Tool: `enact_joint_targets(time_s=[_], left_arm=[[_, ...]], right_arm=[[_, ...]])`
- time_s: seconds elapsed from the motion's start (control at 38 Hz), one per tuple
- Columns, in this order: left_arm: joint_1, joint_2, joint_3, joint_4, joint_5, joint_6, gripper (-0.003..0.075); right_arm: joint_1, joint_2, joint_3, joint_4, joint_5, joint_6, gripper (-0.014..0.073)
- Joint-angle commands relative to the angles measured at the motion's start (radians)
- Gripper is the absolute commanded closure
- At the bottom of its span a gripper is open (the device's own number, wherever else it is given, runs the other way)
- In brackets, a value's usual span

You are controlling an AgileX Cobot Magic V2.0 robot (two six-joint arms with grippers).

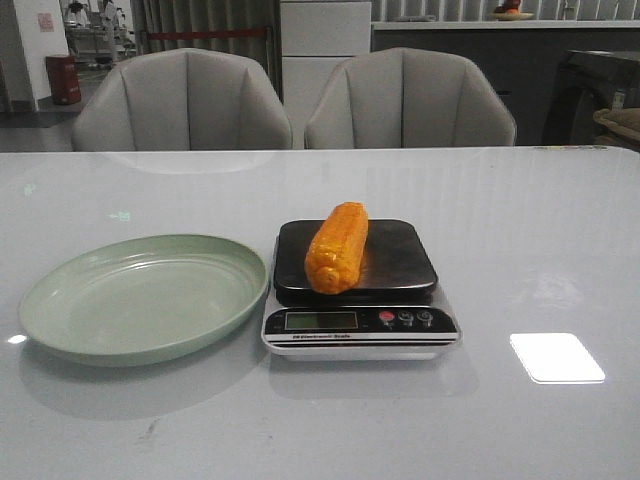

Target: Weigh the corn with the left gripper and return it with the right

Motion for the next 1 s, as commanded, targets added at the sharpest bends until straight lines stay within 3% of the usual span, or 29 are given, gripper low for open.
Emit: enact_joint_targets(time_s=[0.0,0.11,0.18,0.37,0.79,0.97], left_arm=[[0.002,-0.031,-0.017,0.001,-0.046,0.0,0.0334],[0.002,-0.063,-0.017,0.001,-0.03,0.0,0.0622],[0.002,-0.072,-0.017,0.001,-0.012,0.002,0.0569],[0.002,-0.072,-0.017,0.004,-0.005,0.002,0.0586],[0.002,-0.072,-0.017,0.004,-0.005,0.002,0.0606],[0.002,-0.072,-0.017,0.004,-0.005,0.002,0.0606]], right_arm=[[-0.007,-0.02,0.008,-0.01,-0.085,-0.006,0.0407],[-0.007,-0.02,0.008,-0.01,-0.094,-0.006,0.0406],[-0.005,-0.02,0.008,-0.009,-0.143,-0.004,0.0406],[-0.005,-0.014,-0.009,-0.009,-0.303,0.041,0.0406],[-0.004,0.467,-0.47,-0.003,0.2,0.051,0.0406],[-0.004,0.559,-0.479,-0.002,0.205,0.051,0.0406]])
